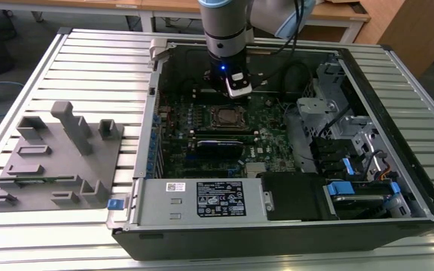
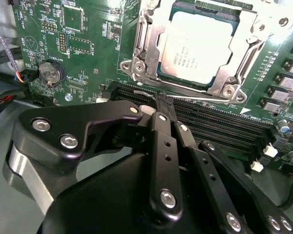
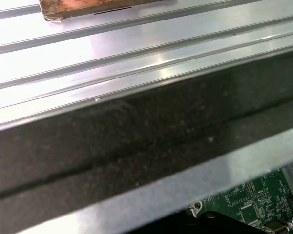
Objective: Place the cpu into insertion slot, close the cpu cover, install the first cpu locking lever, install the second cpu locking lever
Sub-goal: 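Install the first cpu locking lever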
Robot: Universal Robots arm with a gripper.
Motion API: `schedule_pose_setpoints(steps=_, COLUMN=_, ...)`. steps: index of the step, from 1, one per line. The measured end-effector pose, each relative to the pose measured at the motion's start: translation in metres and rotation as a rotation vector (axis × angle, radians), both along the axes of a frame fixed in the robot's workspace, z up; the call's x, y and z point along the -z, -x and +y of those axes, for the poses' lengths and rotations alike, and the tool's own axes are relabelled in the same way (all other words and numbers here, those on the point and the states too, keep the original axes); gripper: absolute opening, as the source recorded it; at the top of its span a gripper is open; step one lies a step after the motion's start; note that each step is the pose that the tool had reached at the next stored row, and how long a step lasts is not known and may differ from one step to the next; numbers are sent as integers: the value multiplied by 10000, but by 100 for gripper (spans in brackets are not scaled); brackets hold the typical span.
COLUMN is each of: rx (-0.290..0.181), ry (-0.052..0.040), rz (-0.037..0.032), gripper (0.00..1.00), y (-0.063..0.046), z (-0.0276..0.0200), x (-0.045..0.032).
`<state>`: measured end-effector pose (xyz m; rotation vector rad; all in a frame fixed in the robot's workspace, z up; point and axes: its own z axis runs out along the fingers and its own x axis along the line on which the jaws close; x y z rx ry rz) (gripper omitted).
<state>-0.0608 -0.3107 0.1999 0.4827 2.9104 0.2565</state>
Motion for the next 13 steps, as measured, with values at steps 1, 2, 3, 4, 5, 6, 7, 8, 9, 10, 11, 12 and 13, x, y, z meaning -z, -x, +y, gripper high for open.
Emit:
schedule_pose_setpoints(steps=1, rx=-1, ry=0, rz=0, gripper=11, y=0, z=0, x=0)
schedule_pose_setpoints(steps=2, rx=-2, ry=0, rz=0, gripper=11, y=0, z=0, x=0)
schedule_pose_setpoints(steps=3, rx=-2, ry=1, rz=0, gripper=11, y=0, z=1, x=0)
schedule_pose_setpoints(steps=4, rx=0, ry=1, rz=0, gripper=11, y=0, z=3, x=0)
schedule_pose_setpoints(steps=5, rx=0, ry=2, rz=1, gripper=11, y=0, z=6, x=0)
schedule_pose_setpoints(steps=6, rx=0, ry=1, rz=0, gripper=11, y=0, z=9, x=0)
schedule_pose_setpoints(steps=7, rx=0, ry=0, rz=0, gripper=11, y=0, z=14, x=0)
schedule_pose_setpoints(steps=8, rx=-1, ry=-1, rz=0, gripper=11, y=0, z=18, x=0)
schedule_pose_setpoints(steps=9, rx=-1, ry=0, rz=0, gripper=11, y=0, z=19, x=0)
schedule_pose_setpoints(steps=10, rx=-2, ry=0, rz=0, gripper=11, y=0, z=19, x=0)
schedule_pose_setpoints(steps=11, rx=-2, ry=0, rz=0, gripper=11, y=0, z=19, x=0)
schedule_pose_setpoints(steps=12, rx=-1, ry=0, rz=0, gripper=11, y=0, z=19, x=0)
schedule_pose_setpoints(steps=13, rx=-1, ry=0, rz=0, gripper=11, y=0, z=19, x=0)
